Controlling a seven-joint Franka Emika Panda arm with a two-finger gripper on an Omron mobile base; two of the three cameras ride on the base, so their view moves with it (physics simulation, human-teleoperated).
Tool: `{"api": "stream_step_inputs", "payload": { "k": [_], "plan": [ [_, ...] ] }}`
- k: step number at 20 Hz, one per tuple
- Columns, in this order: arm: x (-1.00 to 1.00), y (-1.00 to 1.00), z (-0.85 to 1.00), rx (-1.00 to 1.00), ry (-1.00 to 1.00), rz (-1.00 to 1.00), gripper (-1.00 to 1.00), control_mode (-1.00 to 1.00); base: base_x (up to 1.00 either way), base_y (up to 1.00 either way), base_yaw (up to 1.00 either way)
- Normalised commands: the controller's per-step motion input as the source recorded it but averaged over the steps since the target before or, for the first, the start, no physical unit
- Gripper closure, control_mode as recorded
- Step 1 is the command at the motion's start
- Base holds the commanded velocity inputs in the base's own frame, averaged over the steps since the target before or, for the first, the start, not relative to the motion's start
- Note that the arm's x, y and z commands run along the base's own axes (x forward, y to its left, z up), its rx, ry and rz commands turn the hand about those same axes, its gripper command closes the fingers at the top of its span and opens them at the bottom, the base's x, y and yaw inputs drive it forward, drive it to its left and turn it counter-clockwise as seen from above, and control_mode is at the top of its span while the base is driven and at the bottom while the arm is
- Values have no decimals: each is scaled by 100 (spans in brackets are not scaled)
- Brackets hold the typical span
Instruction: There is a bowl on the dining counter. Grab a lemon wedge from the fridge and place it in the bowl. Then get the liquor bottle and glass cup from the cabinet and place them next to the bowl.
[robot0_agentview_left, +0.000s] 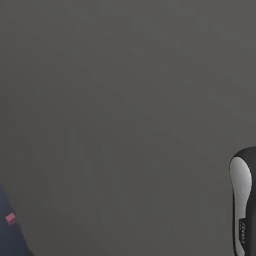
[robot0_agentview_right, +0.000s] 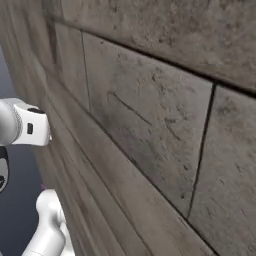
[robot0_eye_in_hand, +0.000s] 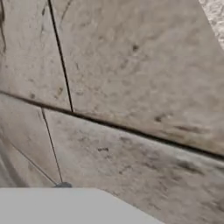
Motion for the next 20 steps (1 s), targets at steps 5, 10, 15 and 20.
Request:
{"api": "stream_step_inputs", "payload": {
  "k": [5, 10, 15, 20],
  "plan": [
    [0, 0, 0, 0, 0, 0, 100, 100, -65, -74, -12],
    [0, 0, 0, 0, 0, 0, 100, 100, -54, -81, -22],
    [0, 0, 0, 0, 0, 0, 100, 100, -9, -66, -46],
    [0, 0, 0, 0, 0, 0, 100, 100, 0, -64, -51]
  ]
}}
